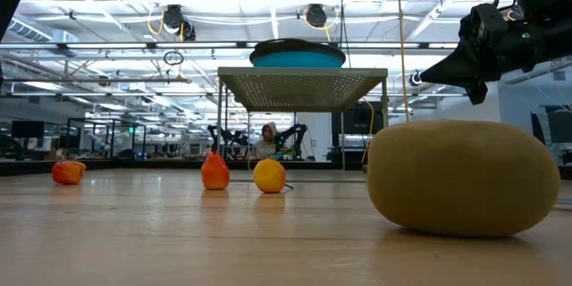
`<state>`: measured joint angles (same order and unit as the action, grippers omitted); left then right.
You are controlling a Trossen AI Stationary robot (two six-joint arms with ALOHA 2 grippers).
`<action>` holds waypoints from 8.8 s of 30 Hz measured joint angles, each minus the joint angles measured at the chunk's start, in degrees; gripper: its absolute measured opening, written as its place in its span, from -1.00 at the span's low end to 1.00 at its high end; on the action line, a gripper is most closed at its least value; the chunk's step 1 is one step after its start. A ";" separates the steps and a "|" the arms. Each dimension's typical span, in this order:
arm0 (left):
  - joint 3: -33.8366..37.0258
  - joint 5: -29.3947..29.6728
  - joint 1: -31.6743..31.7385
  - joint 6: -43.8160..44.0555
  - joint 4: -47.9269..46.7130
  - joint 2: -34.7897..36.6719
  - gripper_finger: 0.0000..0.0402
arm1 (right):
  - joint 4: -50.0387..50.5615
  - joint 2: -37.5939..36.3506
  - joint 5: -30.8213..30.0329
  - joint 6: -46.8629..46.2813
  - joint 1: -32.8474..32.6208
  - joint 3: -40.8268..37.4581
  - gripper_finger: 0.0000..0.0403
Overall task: Pick & Place Fruit
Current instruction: Put the red pomegranate into the blue strainer bowl on the shelf
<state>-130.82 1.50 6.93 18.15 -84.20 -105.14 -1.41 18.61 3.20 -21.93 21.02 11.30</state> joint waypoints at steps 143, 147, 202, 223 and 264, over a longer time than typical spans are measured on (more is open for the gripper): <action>121.17 12.68 -24.91 -1.42 67.72 103.39 0.34 | 56.59 67.61 -0.22 18.80 -41.03 62.37 -0.46; 121.17 12.70 -24.91 -1.48 66.14 104.86 0.34 | 57.99 67.47 -0.20 18.72 -41.00 62.37 -0.29; 121.15 12.57 -24.91 0.38 65.85 104.78 0.34 | 33.92 67.52 -4.81 13.64 -38.97 37.17 0.39; 121.15 12.59 -24.91 0.29 65.50 104.78 0.34 | 29.92 67.28 -4.44 11.69 -38.99 35.09 0.01; 121.11 12.59 -24.91 1.45 64.54 104.78 0.34 | -22.36 59.84 5.92 -17.73 -37.17 46.46 0.01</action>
<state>-9.72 14.09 -17.98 19.60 -19.66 -0.36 -23.77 78.46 9.12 -39.67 -16.16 57.76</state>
